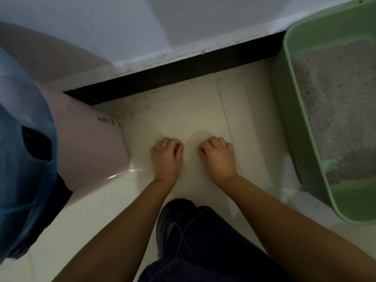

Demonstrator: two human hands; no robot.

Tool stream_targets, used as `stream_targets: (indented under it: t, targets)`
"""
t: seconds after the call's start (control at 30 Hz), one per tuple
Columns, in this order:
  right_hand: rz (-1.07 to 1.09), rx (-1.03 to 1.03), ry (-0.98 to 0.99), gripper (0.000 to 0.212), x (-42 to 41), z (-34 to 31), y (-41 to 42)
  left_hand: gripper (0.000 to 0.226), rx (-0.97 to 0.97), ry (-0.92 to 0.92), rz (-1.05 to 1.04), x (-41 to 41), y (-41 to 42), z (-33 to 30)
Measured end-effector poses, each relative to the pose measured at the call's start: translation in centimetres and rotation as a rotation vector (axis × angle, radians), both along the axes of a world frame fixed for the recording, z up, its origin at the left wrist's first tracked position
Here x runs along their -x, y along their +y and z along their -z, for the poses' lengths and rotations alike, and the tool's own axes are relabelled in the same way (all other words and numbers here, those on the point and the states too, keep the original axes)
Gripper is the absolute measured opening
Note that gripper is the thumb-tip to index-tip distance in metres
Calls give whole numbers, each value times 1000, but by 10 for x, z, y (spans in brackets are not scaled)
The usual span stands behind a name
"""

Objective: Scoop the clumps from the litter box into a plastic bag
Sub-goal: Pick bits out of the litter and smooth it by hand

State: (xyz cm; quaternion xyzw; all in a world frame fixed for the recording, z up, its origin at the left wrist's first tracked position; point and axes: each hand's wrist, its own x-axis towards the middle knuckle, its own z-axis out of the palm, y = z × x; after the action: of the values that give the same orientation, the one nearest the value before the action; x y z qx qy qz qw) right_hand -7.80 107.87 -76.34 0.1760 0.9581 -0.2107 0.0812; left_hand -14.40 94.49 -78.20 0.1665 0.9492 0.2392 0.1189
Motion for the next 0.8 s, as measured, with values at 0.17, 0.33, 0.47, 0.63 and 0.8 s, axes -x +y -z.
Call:
stream_targets:
  t: [0.17,0.33,0.47,0.63,0.8]
  targets:
    - [33,166,21,18,-2,-4,6,31,30,20,46,5,3,-1]
    - [175,304,244,9,-12,-59,40,31,-106,37,67,2,34,-28]
    - [481,213,540,3,-42,-122,104,22,-432,125,250,-6,119,-91]
    - [770,14,522,7,-108,-136,178,19,-504,230,737,-39,219,-126]
    - [683,-2,117,20,-145,-109,201,23,-166,172,1015,-60,240,-113]
